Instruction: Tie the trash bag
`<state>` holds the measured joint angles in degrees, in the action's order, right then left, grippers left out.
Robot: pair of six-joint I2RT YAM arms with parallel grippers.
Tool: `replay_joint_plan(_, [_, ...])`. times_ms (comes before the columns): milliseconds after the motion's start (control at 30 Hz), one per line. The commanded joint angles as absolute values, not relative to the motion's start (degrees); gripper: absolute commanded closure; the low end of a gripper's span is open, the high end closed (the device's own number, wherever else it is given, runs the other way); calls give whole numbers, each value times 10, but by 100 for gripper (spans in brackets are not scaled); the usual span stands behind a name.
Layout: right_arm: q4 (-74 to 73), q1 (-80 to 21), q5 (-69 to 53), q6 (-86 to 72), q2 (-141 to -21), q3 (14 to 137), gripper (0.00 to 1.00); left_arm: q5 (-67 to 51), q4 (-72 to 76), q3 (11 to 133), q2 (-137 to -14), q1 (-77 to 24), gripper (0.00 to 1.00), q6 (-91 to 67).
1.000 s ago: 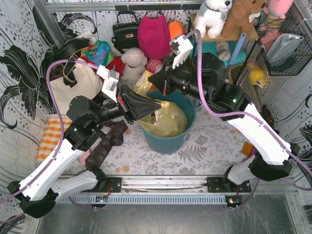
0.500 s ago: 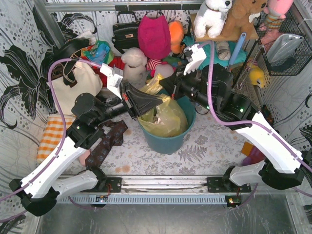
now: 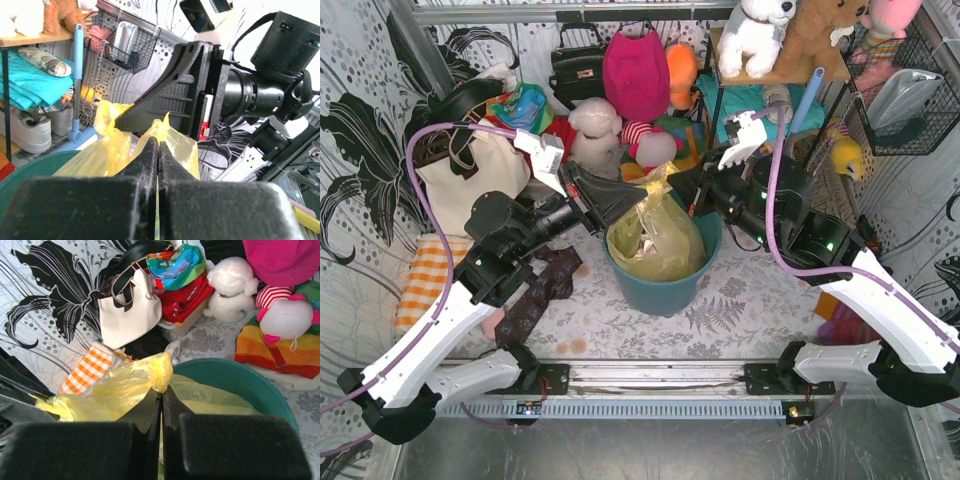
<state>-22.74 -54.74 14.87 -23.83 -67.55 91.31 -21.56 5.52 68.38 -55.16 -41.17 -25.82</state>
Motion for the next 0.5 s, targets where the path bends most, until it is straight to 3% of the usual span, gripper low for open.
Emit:
replay_joint_plan(0, [-195,-548,170,-253,-655,893,100,-169,50,688,-550,-414,100,-249])
replay_joint_plan(467, [-185,-548,196,-262,-634,862,100,-106,31,693,-546,-414,100,-260])
